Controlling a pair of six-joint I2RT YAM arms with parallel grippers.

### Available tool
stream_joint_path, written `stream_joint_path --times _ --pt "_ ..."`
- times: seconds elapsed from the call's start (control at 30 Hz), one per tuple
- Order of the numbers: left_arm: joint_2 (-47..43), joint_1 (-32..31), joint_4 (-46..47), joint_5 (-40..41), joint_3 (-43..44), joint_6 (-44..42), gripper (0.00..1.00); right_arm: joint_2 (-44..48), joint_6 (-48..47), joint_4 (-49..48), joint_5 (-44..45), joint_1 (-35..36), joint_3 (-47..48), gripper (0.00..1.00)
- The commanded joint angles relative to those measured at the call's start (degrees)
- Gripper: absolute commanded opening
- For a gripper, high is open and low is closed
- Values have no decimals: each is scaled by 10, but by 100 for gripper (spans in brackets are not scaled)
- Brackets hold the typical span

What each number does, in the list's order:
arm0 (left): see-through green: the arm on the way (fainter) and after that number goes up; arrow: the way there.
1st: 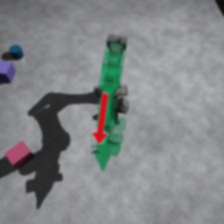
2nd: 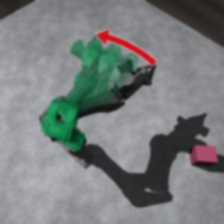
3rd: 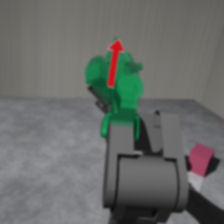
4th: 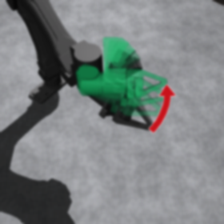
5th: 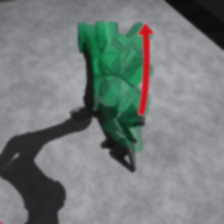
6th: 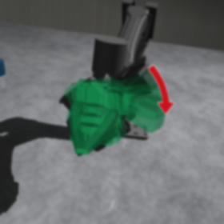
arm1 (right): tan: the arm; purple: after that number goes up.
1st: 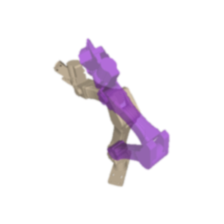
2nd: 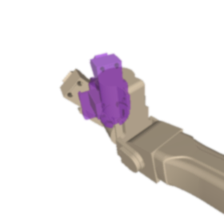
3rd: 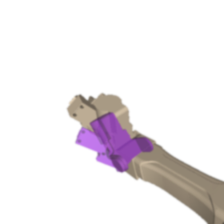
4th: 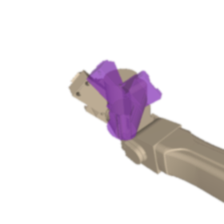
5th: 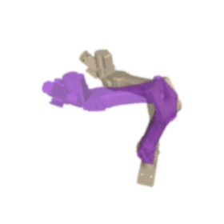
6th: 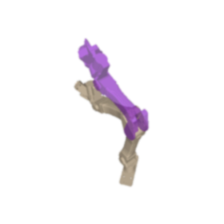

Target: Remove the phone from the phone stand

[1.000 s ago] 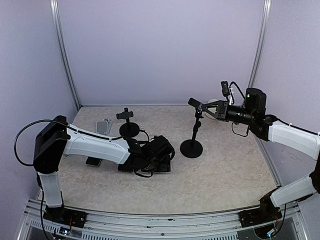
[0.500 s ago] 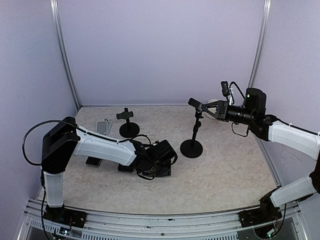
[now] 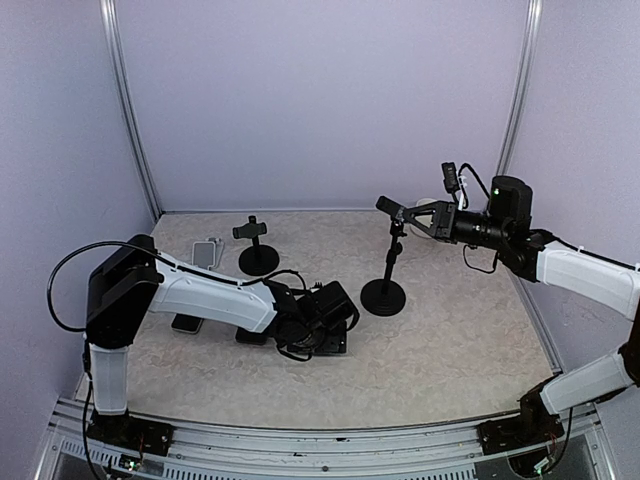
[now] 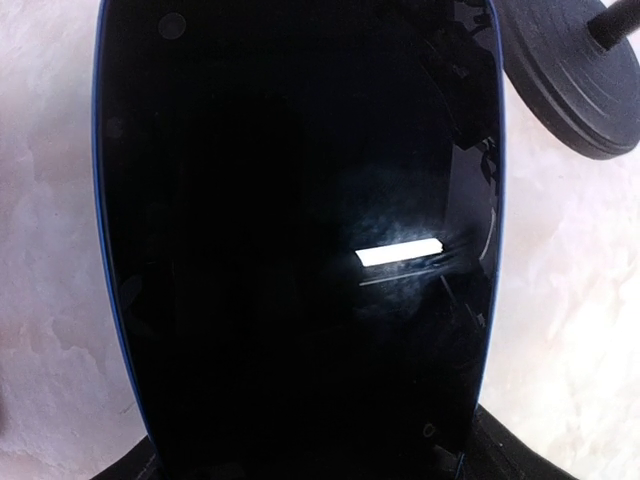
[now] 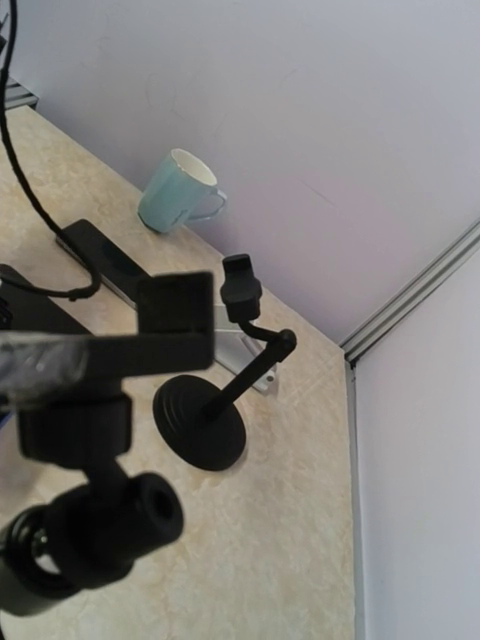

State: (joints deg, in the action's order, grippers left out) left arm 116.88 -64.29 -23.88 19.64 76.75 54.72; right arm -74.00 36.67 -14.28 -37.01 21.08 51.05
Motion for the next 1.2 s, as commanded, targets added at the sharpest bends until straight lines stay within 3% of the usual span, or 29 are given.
stream_joint_path --times 0.0,0.17,0.33,0.7,1.17 --pt "13 -9 -3 -5 26 -3 81 3 -9 -46 -3 -5 29 0" --pt "12 -9 -9 -1 29 -1 94 -2 -9 -47 -5 -5 32 0" --pt "-9 -10 13 -1 18 -16 99 -12 -7 -54 -9 -5 41 0" --pt "-158 -13 181 14 -98 -128 99 -74 7 -108 -7 -4 95 0" --pt "-342 25 285 21 -204 -216 99 -219 6 -140 -19 25 231 0"
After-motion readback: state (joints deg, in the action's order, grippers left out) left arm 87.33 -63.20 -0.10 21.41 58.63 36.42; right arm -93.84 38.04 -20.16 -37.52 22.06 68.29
